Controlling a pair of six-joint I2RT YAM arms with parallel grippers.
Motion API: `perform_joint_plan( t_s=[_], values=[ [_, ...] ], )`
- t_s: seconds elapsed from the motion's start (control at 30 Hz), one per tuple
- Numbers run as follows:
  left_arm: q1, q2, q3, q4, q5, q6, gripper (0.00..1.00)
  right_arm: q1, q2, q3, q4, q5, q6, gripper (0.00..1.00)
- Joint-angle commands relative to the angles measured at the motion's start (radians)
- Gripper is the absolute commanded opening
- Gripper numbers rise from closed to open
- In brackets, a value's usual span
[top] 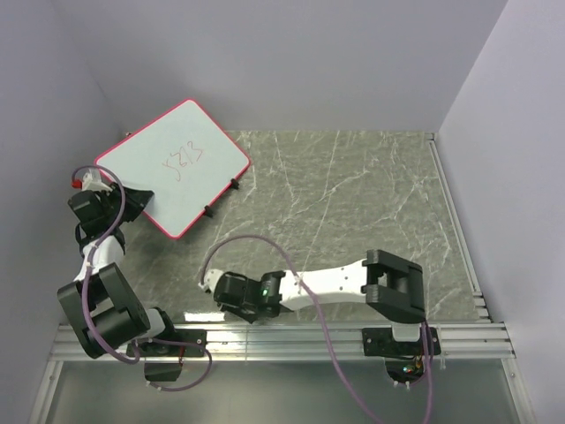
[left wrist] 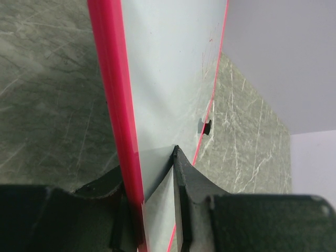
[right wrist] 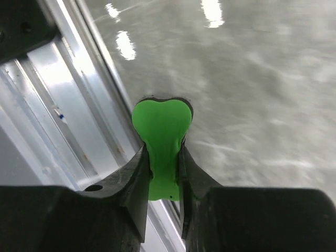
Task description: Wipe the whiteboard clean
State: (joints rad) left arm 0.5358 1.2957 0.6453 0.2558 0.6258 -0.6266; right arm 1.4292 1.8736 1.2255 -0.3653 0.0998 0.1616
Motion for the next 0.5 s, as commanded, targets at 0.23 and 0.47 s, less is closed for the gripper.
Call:
perform_joint_plan(
  t_s=[0.23, 0.47],
  values=[
    [-0.082, -0.041, -0.018, -0.144, -0.121, 0.105, 0.01, -0.363, 0.020, 0.705, -0.138, -0.135, 0.090, 0.00],
    [-0.152, -0.042, -0.013, -0.187, -0.150, 0.111, 0.01, -0.501, 0.384, 1.271, -0.133, -0.455, 0.361, 0.00]
  ],
)
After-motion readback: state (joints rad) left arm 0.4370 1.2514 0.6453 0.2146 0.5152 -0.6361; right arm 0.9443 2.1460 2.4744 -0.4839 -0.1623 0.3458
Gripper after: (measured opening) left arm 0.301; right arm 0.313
